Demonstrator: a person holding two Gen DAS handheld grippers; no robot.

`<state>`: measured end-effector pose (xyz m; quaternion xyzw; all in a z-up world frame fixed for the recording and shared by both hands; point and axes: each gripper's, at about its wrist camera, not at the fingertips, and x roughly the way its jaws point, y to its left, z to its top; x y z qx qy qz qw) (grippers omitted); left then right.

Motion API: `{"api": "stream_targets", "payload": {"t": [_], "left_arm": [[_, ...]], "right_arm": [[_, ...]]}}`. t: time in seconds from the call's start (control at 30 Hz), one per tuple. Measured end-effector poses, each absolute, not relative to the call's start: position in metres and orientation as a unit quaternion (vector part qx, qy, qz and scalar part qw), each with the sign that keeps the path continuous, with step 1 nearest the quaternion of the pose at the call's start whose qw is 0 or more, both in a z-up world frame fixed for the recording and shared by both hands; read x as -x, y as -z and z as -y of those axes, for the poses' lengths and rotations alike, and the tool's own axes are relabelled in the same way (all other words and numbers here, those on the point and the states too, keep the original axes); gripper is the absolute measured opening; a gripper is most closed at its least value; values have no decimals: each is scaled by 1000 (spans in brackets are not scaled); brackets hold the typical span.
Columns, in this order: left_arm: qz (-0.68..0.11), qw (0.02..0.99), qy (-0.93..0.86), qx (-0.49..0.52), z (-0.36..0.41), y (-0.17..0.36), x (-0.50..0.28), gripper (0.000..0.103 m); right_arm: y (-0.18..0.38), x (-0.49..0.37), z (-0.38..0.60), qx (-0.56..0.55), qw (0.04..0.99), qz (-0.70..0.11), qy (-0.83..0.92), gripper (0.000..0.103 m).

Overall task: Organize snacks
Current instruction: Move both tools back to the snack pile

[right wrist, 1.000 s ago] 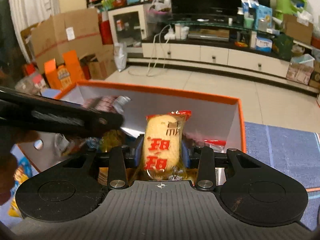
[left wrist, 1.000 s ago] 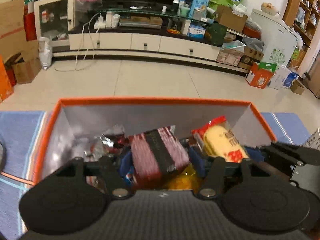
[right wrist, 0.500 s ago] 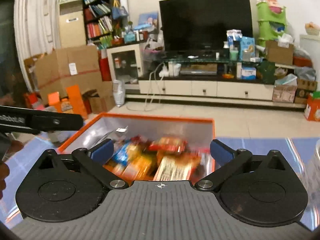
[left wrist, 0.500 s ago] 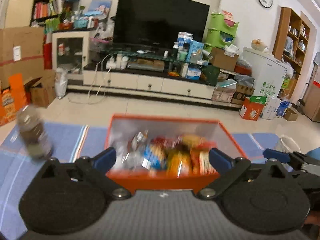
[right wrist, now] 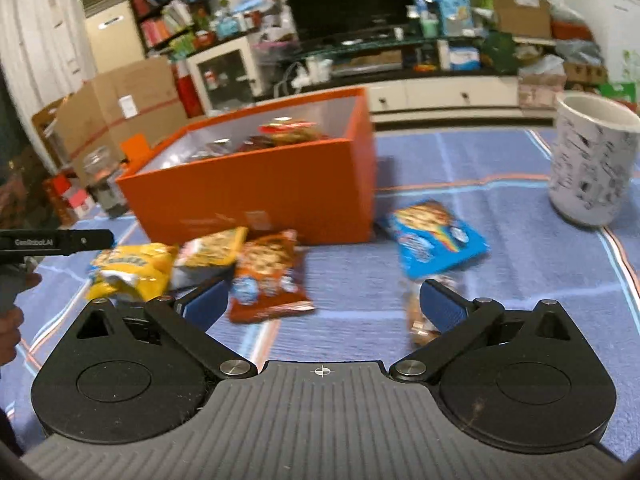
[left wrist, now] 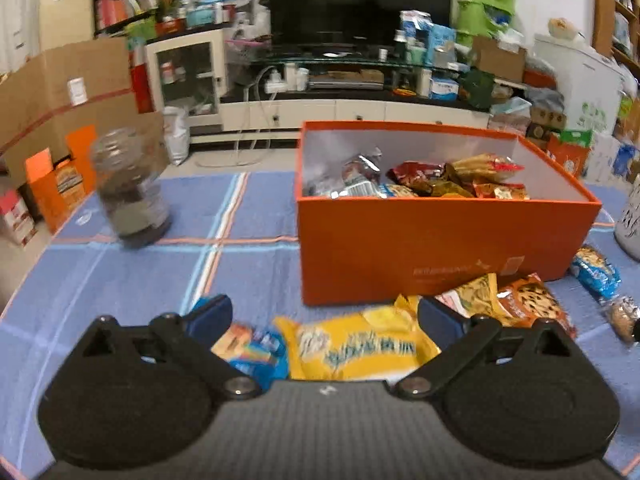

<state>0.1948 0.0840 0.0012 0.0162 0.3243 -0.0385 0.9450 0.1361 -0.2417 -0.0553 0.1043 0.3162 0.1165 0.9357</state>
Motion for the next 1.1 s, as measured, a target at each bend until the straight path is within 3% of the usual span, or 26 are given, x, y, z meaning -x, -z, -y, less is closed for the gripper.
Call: {"api": "stream_targets", "payload": {"t": [0.23,0.67,0.8,1.1], "left_arm": [[-386,913,131,-19,-75,28,-241,98],[-449,883,140,0,-46,42,-176,98],[-439,888,137,-17,-31,43,-141,98],[-433,897,89,-23,-40,38,-177,98]], "right_arm": [[63,-141,268,-150,928,-328,-90,96],[57,-135,266,-116,935,-322,-90,96],[58,-132,273,-125,934,-324,-90,96],[64,-150,273,-73,936,-337,-71,96]]}}
